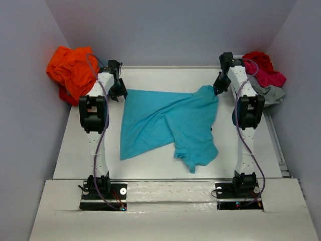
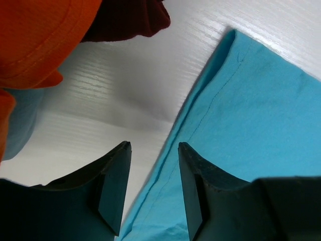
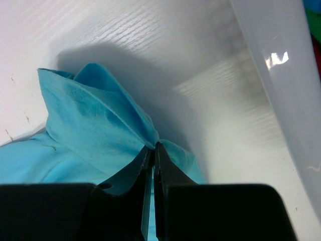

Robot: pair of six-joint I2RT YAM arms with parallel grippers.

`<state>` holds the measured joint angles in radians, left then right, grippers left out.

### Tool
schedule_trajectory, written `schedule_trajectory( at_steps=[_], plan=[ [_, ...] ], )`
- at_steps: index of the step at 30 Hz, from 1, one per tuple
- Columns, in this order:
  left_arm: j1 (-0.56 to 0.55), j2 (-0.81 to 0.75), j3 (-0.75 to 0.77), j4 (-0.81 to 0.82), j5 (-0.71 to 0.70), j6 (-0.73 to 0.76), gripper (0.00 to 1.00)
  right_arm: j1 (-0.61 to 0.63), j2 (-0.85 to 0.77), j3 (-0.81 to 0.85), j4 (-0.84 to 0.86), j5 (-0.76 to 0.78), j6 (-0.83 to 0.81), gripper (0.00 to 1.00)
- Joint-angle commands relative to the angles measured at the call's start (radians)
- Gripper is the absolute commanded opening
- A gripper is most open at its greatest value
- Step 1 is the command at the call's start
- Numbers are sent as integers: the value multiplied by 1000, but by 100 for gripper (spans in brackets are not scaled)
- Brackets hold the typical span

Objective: Fold and stack the t-shirts
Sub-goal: Flatten out the crumpled T-shirt at the center of the board.

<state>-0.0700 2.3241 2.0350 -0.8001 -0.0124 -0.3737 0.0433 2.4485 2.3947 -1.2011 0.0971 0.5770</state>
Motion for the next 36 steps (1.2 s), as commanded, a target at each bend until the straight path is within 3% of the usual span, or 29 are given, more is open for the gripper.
schedule_trajectory(
  at_steps=[1, 7, 11, 15, 26, 36],
  plan=[
    [6, -48, 11, 7, 77, 25, 56, -8, -6, 8, 0, 4, -16, 9],
    [6, 6, 53, 48, 169, 51, 65, -8, -16, 4, -2, -8, -25, 10],
    [6, 69, 181, 23, 154, 73, 66, -8, -25, -17, 3, -31, -31, 10],
    [6, 104, 212, 47, 158, 93, 67, -8, -49, -51, 8, -31, -37, 11],
    [33, 169, 168, 125, 166, 90, 67, -8, -62, -22, -25, -30, -57, 12],
    [42, 210, 145, 170, 313, 105, 69, 1, -69, -26, -28, -25, -57, 12]
  ],
)
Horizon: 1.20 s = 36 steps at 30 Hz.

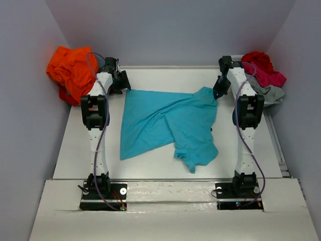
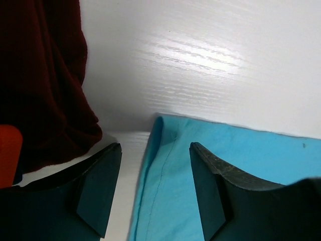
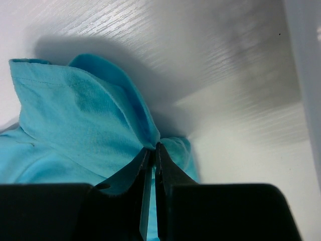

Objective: Fold and stack the t-shirts
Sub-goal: Flatten out the crumpled T-shirt at the center of the board.

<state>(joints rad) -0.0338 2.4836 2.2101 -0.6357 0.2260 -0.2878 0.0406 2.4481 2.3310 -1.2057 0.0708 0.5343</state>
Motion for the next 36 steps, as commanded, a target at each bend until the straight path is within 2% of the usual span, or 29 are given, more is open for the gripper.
schedule_trajectory(
  at_steps=[1, 11, 17, 20, 21, 22, 27, 29, 31, 33, 36],
  plan=[
    [6, 51, -33, 8, 87, 19, 69, 4, -69, 40, -22, 1, -13, 12],
    [6, 17, -130, -1, 197, 6, 65, 4, -64, 56, -17, -20, 0, 12],
    [-12, 3, -176, -27, 176, 4, 64, 4, -64, 50, -6, -31, 7, 12],
    [-12, 1, -178, -39, 165, -1, 59, 4, -70, 38, 1, -34, 7, 12],
    [-12, 3, -176, -44, 165, -1, 57, 4, -72, 34, 3, -34, 7, 12],
    [-12, 5, -175, -47, 164, -2, 48, 4, -74, 31, 5, -35, 9, 12],
    [-21, 8, -164, -65, 139, -17, 31, 4, -75, 30, 11, -40, 9, 12],
    [-21, 6, -158, -82, 84, -25, 18, 4, -75, 34, 9, -40, 7, 12],
    [-21, 6, -147, -94, 40, -27, 15, 4, -72, 37, 11, -42, 4, 12],
    [-21, 0, -147, -107, -6, -21, 6, 4, -63, 45, 5, -37, -3, 12],
    [-21, -32, -181, -88, -57, -31, 6, 4, -29, 85, -18, -43, -8, 13]
  ],
)
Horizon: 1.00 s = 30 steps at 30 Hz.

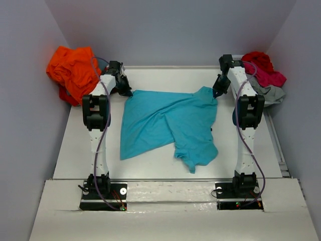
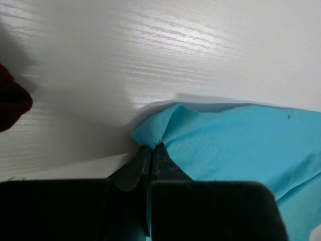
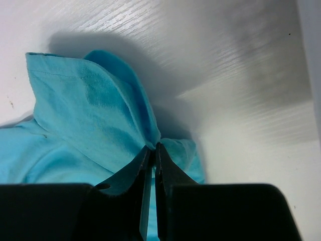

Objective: Fold and stack the t-shirts
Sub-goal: Flatten out the crumpled T-shirt at the center of the board.

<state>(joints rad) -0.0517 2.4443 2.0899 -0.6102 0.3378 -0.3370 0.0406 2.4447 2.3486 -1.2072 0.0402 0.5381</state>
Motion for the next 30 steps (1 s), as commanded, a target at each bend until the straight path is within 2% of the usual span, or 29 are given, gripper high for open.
schedule_trajectory(
  at_steps=[1, 15, 25, 30],
  plan=[
    [-4, -8, -67, -111, -180, 3, 6, 4, -21, 72, -20, -16, -12, 12],
    [73, -85, -45, -112, -255, -37, 6, 4, 43, 126, -15, -33, -18, 13],
    [82, -41, 33, -138, -250, -39, 6, 4, 80, 159, -9, -54, -47, 15],
    [82, -16, 71, -155, -226, -36, 6, 4, 111, 204, -3, -72, -69, 24]
  ],
)
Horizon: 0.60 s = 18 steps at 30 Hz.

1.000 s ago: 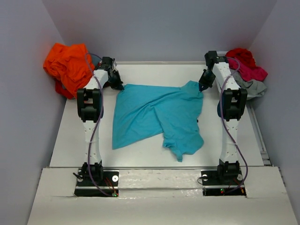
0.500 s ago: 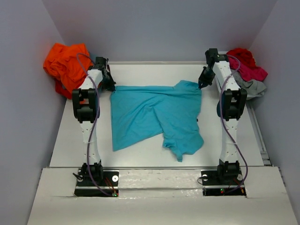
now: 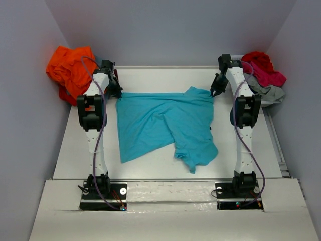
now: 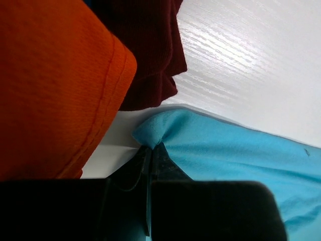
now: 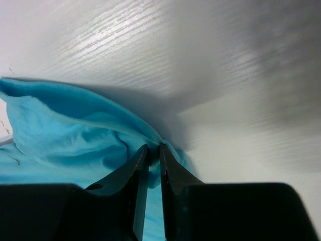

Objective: Fold and stack the t-shirts
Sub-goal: Flatten out the crumpled T-shirt at the center of the board.

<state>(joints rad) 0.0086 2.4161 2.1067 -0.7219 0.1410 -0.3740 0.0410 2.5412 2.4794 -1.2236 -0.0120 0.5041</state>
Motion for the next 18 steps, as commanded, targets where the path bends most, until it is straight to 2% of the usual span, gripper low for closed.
schedule_trajectory(
  at_steps=[1, 5, 8, 18],
  plan=[
    [22, 18, 56, -44, -24, 1, 6, 3, 19, 75, 16, -28, -39, 30],
    [22, 24, 49, -40, -11, 9, 6, 3, 25, 66, 45, -48, -56, 47],
    [22, 31, 50, -42, -1, 10, 6, 3, 39, 79, 53, -60, -58, 50],
    [13, 38, 53, -53, 6, 24, 6, 3, 60, 64, 84, -95, -47, 45]
  ],
)
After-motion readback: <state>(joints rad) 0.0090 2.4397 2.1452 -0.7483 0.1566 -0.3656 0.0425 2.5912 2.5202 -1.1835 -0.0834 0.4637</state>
